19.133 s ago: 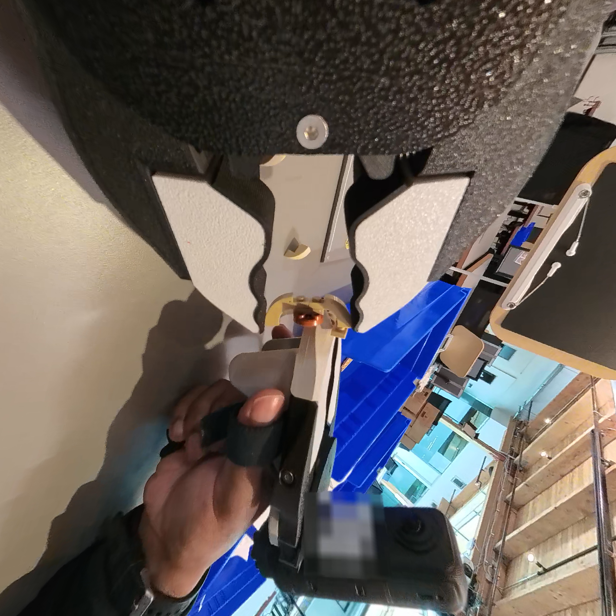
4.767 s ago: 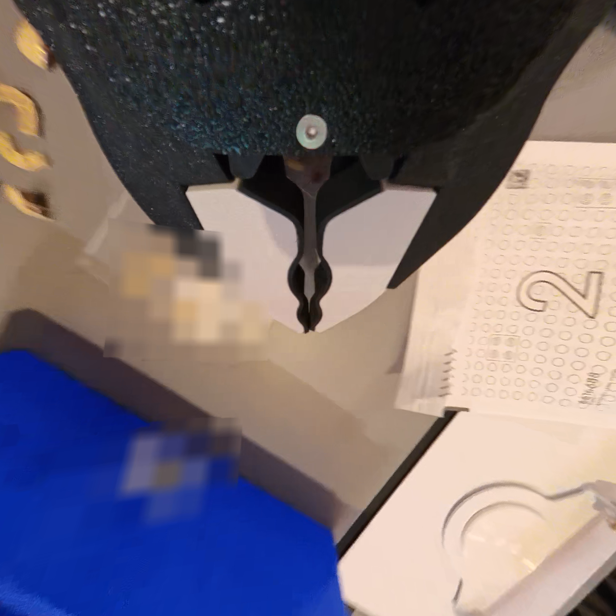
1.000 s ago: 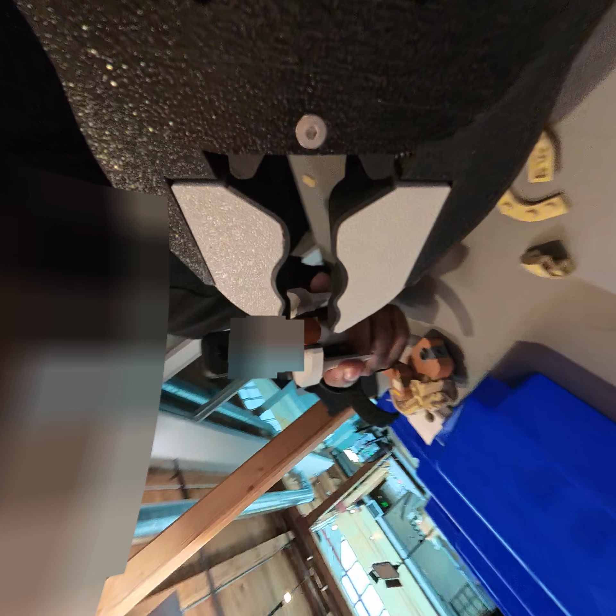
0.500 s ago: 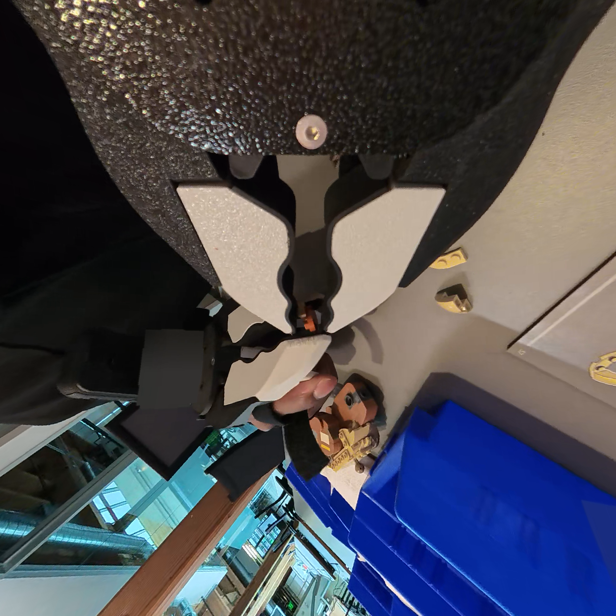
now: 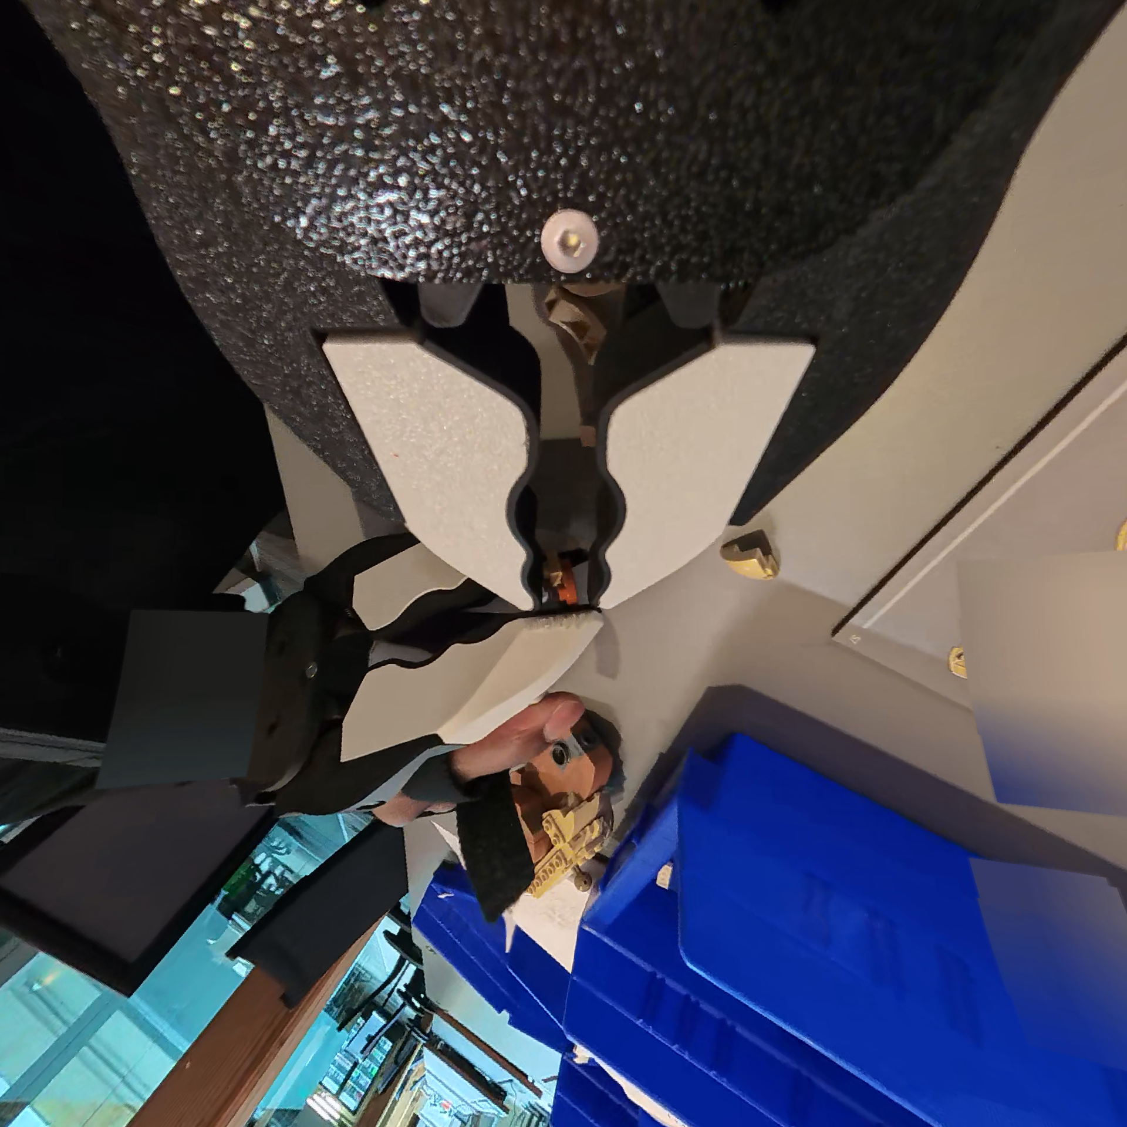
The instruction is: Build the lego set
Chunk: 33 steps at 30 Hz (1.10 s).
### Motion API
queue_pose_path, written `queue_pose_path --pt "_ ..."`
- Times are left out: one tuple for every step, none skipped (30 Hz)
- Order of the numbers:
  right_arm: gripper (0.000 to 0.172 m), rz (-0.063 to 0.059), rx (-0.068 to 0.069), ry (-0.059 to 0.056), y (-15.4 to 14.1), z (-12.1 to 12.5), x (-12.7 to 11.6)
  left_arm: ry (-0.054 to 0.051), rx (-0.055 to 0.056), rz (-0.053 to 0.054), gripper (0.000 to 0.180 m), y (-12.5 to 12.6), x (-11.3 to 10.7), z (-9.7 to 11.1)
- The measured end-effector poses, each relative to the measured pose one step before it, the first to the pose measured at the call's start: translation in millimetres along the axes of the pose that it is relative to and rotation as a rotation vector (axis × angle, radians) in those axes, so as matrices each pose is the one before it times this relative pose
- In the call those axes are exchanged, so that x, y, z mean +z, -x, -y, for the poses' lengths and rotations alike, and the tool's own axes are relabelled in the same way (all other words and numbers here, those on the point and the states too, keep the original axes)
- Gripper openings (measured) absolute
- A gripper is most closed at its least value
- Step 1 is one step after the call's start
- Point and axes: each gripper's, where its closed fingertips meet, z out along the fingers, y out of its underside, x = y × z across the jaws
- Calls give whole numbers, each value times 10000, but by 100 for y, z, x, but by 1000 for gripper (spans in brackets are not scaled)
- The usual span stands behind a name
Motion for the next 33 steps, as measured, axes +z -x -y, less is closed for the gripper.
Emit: queue_pose_path --pt "17 -44 -25 -5 -31 -5 3 -54 85 29 11 16 6 -9" --pt "17 -18 8 -16 -4 22 13 -56 74 8 8 -8 -10 -17" --pt "17 -30 48 -49 -29 53 3 -46 19 -1 8 0 -13 13" --pt "18 -29 64 -80 -28 111 -13 -64 0 -39 8 -51 -52 84" --pt "19 14 69 -67 3 93 -24 -67 -4 -52 8 -47 -55 87" --pt "19 25 73 -38 15 55 6 -16 -37 -54 7 -27 -35 16" --pt "20 2 62 -42 6 48 15 -27 -48 -45 7 -11 -42 33" --pt "22 7 46 -33 29 29 26 -42 -47 -31 8 -1 -40 57" --pt "25 17 43 1 44 -28 36 -41 -64 -27 8 4 -43 62" --pt "28 -6 52 7 -3 -42 41 -59 -95 -58 8 -33 -46 95" --pt "30 -7 72 -10 -44 -15 24 -77 -109 -74 8 -39 -67 113" --pt "32 8 107 -38 -65 21 -15 -70 -103 -61 7 -8 -78 98" --pt "32 6 141 -47 -105 37 -27 -67 -86 -25 7 70 -89 105" --pt "33 -2 153 -41 -148 29 -46 -74 -65 -2 7 110 -114 117" --pt "34 -11 131 -33 -149 23 -49 -79 -64 24 7 153 -141 135" --pt "34 -37 90 -23 -191 6 -52 -79 -60 23 7 156 -150 147" --pt "34 -44 63 -20 -183 8 -60 -77 -55 20 7 152 -167 152" --pt "34 -41 56 -32 -175 30 -62 -78 -45 11 7 124 -159 156" --pt "34 -58 60 -48 -199 65 -85 -78 -22 37 7 163 -167 161" --pt "34 -63 58 -48 -192 77 -96 -60 22 68 7 200 -169 144" --pt "34 -74 51 -34 -226 59 -115 -40 67 79 8 198 -147 110" --pt "33 -103 57 4 -294 20 -145 -32 92 56 8 168 -126 106" --pt "33 -111 67 23 -343 24 -207 -14 99 31 8 120 -93 70" --pt "33 -117 62 47 -385 45 -295 -7 75 43 7 121 -48 28" --pt "33 -143 38 61 -459 78 -408 -12 45 46 8 102 -1 -4" --pt "32 -147 32 67 -465 109 -551 5 31 11 8 17 38 -42" --pt "32 -105 91 67 -391 79 -664 48 19 -1 8 -13 58 -100" --pt "31 23 191 111 -154 -22 -724 51 42 2 8 -41 45 -74" --pt "30 129 296 148 98 -157 -753 35 53 -12 8 -75 23 -39" --pt "29 118 375 151 226 -281 -758 22 40 -7 8 -60 0 3" --pt "28 119 375 158 354 -375 -741 9 20 3 8 -17 3 -5" --pt "28 111 304 181 452 -442 -707 -2 -9 13 8 33 -8 -11" --pt "28 63 198 178 467 -442 -704 -2 -39 18 8 79 2 -34"
